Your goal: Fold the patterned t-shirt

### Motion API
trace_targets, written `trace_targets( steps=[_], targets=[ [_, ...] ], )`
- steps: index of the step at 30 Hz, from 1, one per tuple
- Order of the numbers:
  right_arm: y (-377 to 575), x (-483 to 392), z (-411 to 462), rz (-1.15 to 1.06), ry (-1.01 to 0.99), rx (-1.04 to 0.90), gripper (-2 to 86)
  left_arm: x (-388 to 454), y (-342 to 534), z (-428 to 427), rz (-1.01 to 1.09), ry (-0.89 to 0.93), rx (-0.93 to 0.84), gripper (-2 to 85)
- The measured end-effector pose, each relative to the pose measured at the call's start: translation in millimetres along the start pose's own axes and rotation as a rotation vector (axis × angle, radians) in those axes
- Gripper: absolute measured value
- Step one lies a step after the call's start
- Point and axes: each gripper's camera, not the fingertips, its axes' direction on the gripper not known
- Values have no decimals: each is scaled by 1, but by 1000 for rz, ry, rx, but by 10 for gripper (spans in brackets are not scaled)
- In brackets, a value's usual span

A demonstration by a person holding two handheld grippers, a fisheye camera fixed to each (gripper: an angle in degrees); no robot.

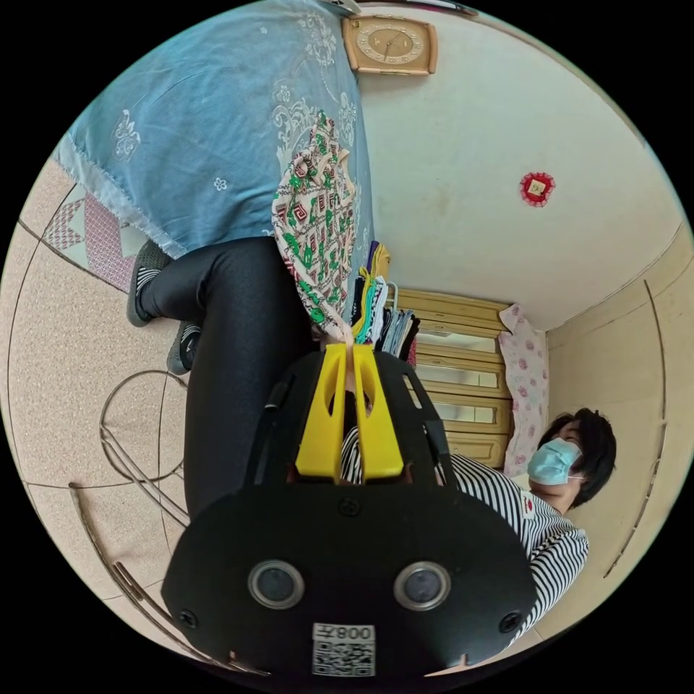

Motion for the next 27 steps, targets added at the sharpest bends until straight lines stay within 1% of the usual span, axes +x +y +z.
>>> trace_targets(
  steps=[5,9,12,16,21,24,27],
  targets=[
    [21,51,-4,75,-93,64,78,5,-5,-1,-14,-15,-3,17],
    [47,105,0,174,-251,181,88,9,-11,0,-28,-25,-15,17],
    [58,130,12,205,-336,208,97,17,-17,2,-33,-42,-26,17],
    [62,149,21,192,-489,261,101,29,-28,4,-39,-69,-40,16],
    [67,167,20,139,-669,383,99,46,-39,7,-39,-95,-50,16],
    [69,168,15,96,-751,444,87,55,-46,10,-42,-108,-57,16],
    [69,166,12,72,-789,453,71,63,-53,13,-48,-111,-62,17]
  ],
)
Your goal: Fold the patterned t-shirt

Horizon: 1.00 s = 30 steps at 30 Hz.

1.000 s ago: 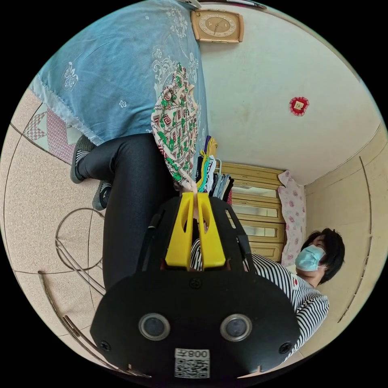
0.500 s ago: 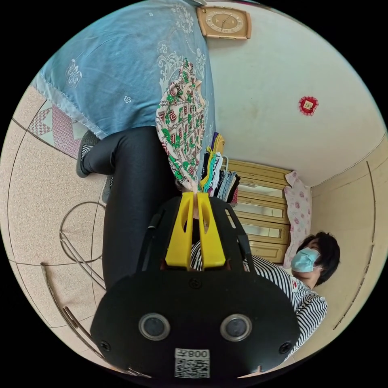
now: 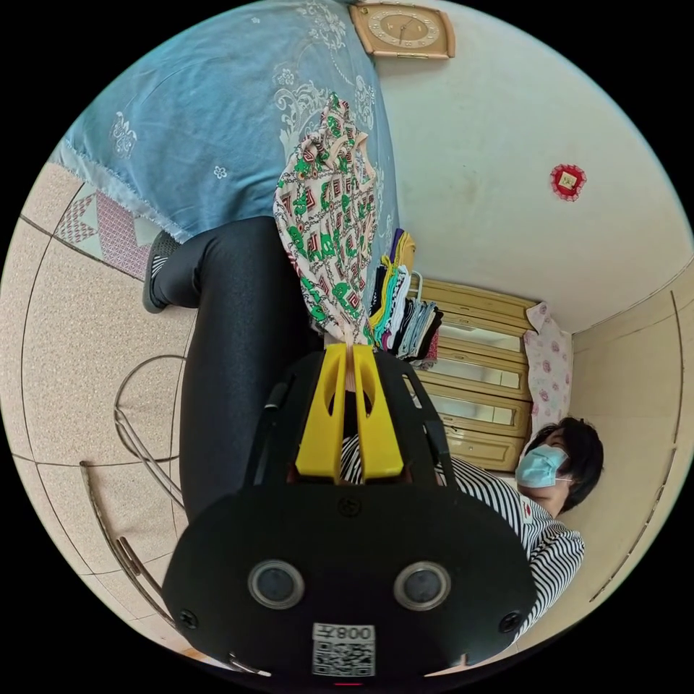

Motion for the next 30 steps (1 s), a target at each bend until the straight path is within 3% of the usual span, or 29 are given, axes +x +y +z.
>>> trace_targets(
  steps=[16,22,30],
  targets=[
    [-9,-78,25,-156,60,-85,6,47,-38,-28,29,47,41,16],
    [-26,-144,58,-258,200,-123,5,71,-56,-41,66,113,75,15],
    [-75,-217,166,-403,438,-229,4,124,-112,-51,142,196,112,17]
  ],
)
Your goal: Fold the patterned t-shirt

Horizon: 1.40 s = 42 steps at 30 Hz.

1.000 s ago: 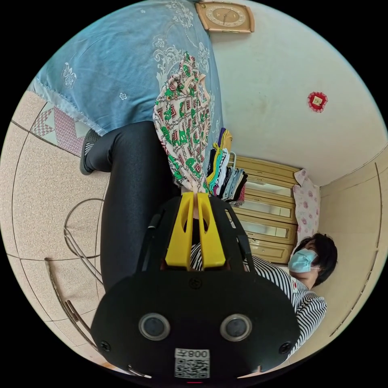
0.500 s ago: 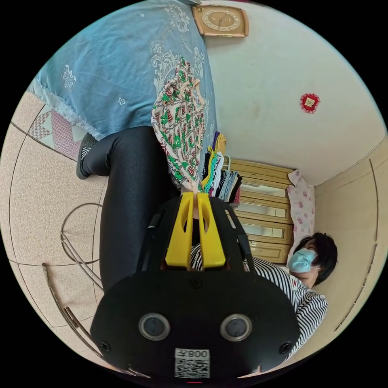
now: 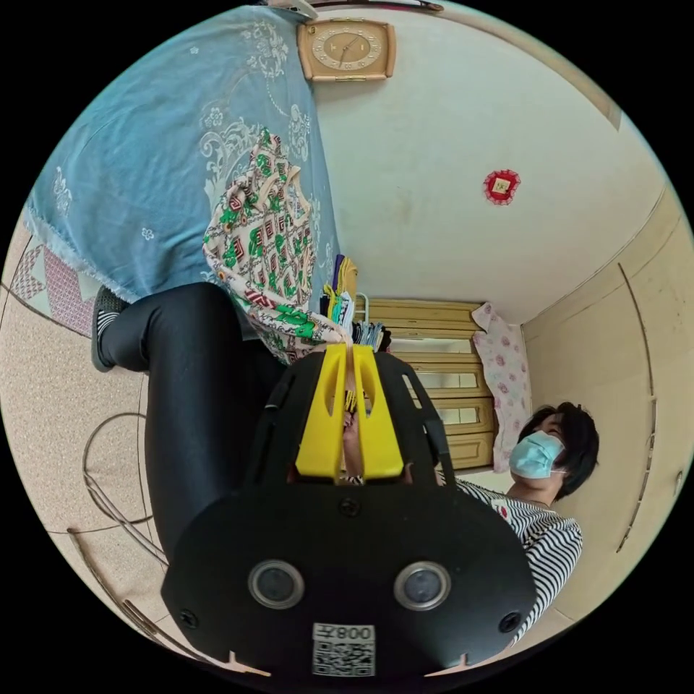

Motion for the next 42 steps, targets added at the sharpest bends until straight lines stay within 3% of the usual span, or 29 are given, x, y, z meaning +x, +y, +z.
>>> trace_targets(
  steps=[13,24,35,42],
  targets=[
    [-212,-23,143,-90,171,-119,4,87,-219,29,135,-12,52,16],
    [-377,70,269,54,258,-177,4,90,-397,63,65,-83,75,16],
    [-457,150,324,183,314,-163,5,79,-515,108,-8,-112,82,26],
    [-480,167,342,229,346,-170,9,84,-542,123,-32,-148,137,63]
  ],
)
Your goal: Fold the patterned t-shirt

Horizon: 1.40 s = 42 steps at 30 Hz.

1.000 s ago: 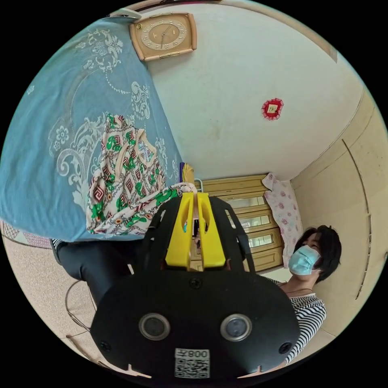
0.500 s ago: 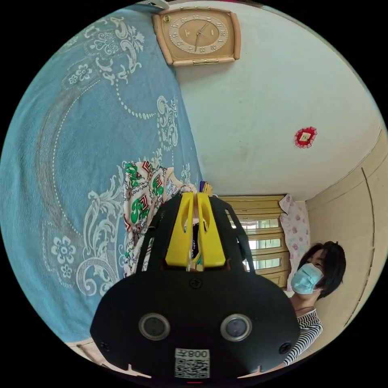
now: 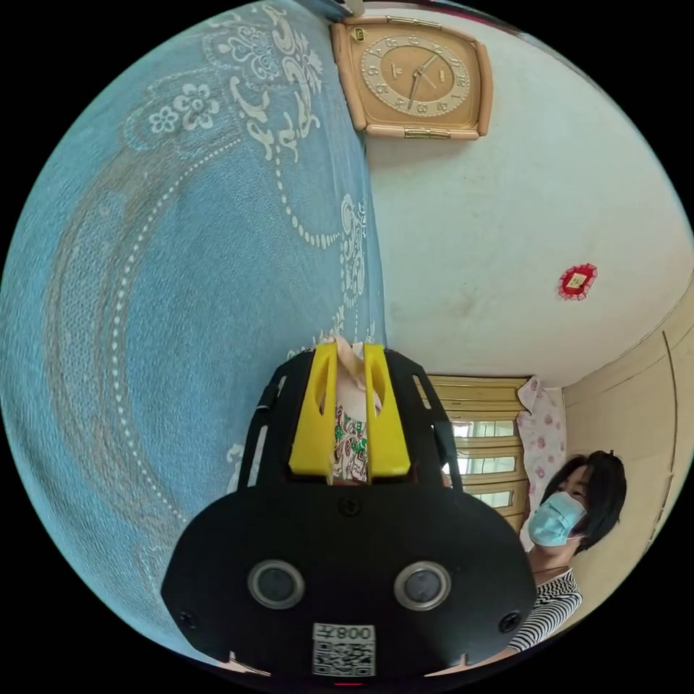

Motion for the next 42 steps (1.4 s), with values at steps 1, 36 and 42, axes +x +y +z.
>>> trace_targets(
  steps=[1,36,42],
  targets=[
    [-1,-1,0,-3,4,0,9,5,0,0,8,-7,24,67],
    [76,-183,309,-700,1056,-273,10,222,68,253,691,-800,-280,3],
    [89,-201,303,-717,1020,-201,4,250,79,251,746,-757,-198,2]
  ],
)
